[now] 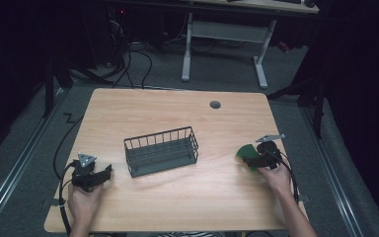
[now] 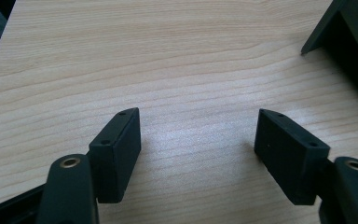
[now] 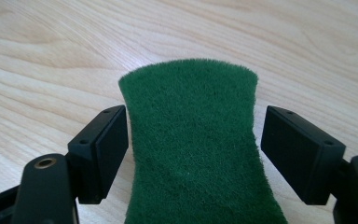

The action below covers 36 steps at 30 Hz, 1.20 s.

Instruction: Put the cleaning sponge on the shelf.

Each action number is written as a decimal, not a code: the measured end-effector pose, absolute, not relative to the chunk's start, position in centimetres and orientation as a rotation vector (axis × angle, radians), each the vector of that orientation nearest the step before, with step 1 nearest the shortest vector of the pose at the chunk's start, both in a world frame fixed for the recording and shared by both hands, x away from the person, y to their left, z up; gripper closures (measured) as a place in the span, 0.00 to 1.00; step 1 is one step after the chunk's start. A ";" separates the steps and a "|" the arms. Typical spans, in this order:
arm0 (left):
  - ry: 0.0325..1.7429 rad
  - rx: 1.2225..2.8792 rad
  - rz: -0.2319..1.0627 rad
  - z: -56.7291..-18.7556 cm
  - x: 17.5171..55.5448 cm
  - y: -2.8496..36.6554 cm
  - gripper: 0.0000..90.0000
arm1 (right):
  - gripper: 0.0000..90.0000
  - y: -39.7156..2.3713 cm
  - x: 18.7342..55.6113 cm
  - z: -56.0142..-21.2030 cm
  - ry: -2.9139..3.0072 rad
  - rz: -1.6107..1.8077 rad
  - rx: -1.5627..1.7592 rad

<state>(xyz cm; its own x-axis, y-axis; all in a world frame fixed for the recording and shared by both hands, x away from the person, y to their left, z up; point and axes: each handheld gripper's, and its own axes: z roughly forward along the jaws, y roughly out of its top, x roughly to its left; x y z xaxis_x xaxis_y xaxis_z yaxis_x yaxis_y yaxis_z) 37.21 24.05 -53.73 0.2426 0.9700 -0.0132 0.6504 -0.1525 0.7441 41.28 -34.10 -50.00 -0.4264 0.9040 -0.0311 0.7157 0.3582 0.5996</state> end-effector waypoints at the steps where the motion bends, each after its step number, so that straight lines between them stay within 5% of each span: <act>1: 1.479 1.884 0.645 -53.7 37.2 24.1 0.36 | 0.25 -34.1 41.4 -50.1 2.275 0.727 1.426; 36: 1.481 1.882 0.643 -53.7 37.2 24.1 0.35 | 0.33 -33.6 40.9 -48.4 2.308 0.772 1.436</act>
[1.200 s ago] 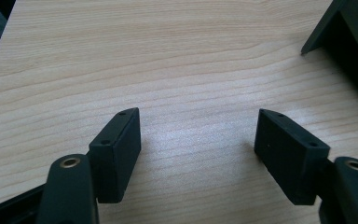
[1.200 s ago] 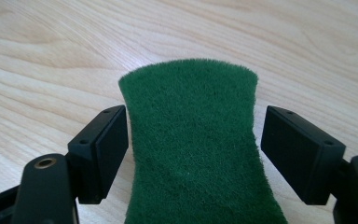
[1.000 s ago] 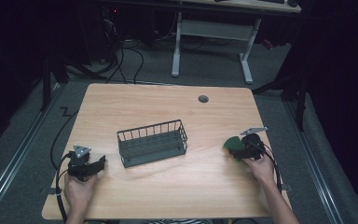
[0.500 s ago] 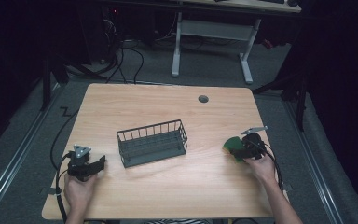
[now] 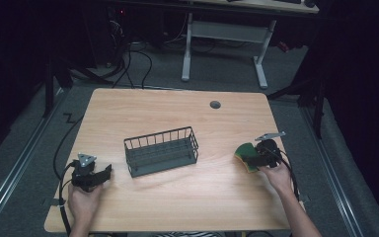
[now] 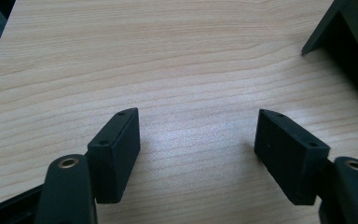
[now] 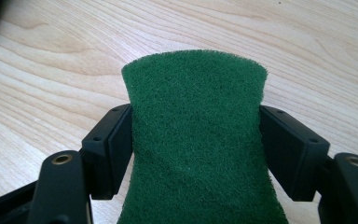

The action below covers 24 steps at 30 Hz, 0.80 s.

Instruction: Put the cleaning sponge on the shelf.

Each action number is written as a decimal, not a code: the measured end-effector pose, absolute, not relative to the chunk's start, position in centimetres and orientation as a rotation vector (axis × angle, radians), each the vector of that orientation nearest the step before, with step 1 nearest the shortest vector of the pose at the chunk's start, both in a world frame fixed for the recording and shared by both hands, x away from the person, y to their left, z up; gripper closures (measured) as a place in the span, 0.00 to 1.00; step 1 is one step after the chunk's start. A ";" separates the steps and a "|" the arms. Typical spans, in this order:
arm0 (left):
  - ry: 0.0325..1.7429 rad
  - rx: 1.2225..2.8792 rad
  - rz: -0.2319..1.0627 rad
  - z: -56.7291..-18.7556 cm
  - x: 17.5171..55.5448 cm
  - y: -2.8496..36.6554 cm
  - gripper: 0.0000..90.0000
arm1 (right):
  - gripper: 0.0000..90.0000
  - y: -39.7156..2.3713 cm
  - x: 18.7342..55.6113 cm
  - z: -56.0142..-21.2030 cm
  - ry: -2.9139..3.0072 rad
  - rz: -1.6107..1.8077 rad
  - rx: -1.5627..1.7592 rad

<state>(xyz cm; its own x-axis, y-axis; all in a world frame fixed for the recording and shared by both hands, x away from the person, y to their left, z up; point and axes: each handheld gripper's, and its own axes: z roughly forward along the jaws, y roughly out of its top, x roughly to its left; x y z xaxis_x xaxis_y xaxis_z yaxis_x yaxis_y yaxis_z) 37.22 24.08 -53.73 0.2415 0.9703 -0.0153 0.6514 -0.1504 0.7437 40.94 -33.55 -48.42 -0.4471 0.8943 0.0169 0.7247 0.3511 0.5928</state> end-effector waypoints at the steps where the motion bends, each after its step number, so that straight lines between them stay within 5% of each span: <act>1: 1.481 1.882 0.643 -53.7 37.2 24.1 0.35 | 0.33 -33.5 40.9 -48.4 2.306 0.777 1.438; 24: 1.482 1.881 0.643 -53.7 37.2 24.1 0.35 | 0.33 -29.8 41.6 -43.8 2.302 0.904 1.346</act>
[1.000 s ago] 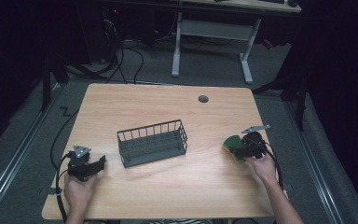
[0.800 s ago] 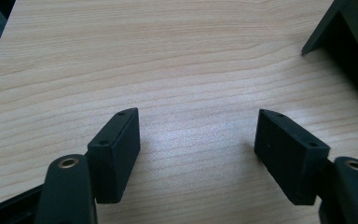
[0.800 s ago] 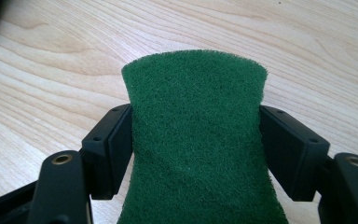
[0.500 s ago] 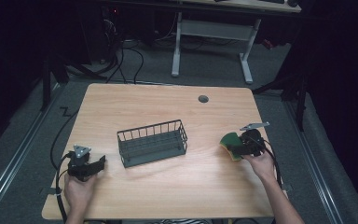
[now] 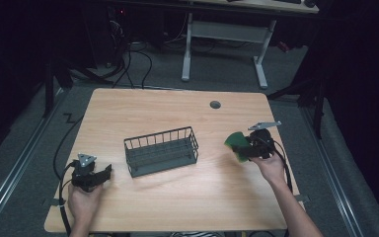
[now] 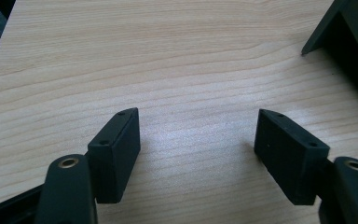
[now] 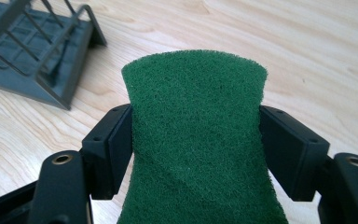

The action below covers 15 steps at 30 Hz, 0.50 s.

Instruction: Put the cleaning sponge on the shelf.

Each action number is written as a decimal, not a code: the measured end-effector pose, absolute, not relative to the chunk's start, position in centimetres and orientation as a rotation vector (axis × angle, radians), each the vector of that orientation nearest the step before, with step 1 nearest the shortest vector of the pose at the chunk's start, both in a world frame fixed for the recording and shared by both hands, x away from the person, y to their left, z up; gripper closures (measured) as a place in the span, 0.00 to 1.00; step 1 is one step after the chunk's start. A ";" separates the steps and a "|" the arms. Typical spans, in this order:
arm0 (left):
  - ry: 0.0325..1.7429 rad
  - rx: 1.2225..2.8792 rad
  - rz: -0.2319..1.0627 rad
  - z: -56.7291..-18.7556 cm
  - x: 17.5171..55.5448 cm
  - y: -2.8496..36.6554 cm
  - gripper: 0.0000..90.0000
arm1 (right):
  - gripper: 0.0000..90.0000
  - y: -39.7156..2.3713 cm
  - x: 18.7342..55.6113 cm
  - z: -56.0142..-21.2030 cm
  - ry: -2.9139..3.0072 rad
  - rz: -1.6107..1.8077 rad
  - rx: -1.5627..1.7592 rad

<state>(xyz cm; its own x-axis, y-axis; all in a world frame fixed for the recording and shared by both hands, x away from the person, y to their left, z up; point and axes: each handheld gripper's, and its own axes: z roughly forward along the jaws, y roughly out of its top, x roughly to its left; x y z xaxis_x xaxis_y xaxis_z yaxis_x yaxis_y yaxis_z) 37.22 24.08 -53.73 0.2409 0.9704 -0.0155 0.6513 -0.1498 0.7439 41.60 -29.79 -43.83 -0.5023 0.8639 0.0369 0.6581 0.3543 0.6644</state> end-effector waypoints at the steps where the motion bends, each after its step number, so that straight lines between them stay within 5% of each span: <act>1: 1.482 1.881 0.643 -53.7 37.2 24.1 0.35 | 0.33 -29.5 41.6 -43.6 2.303 0.908 1.337; 15: 1.482 1.881 0.643 -53.7 37.2 24.1 0.35 | 0.33 -24.4 42.7 -40.5 2.339 0.972 1.212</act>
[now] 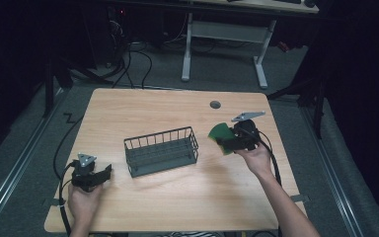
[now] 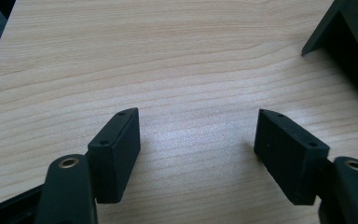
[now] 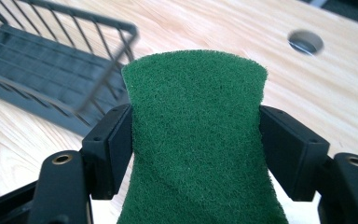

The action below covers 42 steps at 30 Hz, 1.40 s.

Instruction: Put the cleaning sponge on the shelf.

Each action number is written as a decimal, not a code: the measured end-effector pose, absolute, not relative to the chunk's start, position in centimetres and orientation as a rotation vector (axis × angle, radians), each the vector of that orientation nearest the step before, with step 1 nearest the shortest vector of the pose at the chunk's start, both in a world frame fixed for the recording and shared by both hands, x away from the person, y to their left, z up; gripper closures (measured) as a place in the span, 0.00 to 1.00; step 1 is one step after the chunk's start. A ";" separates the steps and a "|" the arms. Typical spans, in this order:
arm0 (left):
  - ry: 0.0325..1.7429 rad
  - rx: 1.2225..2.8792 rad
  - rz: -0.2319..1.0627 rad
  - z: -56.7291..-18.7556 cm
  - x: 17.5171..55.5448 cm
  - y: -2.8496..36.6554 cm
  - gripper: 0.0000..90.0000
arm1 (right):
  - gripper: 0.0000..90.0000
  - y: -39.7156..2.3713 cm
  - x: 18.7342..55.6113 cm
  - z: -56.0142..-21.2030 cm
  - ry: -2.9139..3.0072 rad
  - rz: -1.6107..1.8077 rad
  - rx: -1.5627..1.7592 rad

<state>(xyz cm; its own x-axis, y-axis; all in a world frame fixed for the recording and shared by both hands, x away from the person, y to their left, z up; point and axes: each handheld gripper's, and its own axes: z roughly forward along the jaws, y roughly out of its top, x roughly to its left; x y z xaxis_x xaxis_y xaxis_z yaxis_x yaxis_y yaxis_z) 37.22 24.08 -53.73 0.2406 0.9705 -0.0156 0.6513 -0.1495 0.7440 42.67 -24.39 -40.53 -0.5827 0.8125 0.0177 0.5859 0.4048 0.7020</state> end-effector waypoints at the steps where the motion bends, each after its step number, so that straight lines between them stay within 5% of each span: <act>1: 1.482 1.881 0.643 -53.7 37.2 24.1 0.35 | 0.33 -24.4 42.7 -40.5 2.339 0.972 1.212; 12: 1.483 1.880 0.644 -53.7 37.3 24.1 0.35 | 0.33 -18.5 43.8 -38.2 2.399 1.020 1.108; 42: 1.484 1.879 0.641 -53.7 37.2 24.1 0.36 | 0.33 -10.3 46.5 -39.7 2.478 0.910 1.075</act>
<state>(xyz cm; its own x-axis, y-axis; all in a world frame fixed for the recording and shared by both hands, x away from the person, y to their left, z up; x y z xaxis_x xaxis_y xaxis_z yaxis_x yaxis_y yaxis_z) 37.25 24.09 -53.72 0.2397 0.9707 -0.0175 0.6524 -0.1477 0.7433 46.55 -10.28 -39.70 -0.6796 0.7335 -0.0143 0.5501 0.5223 0.6516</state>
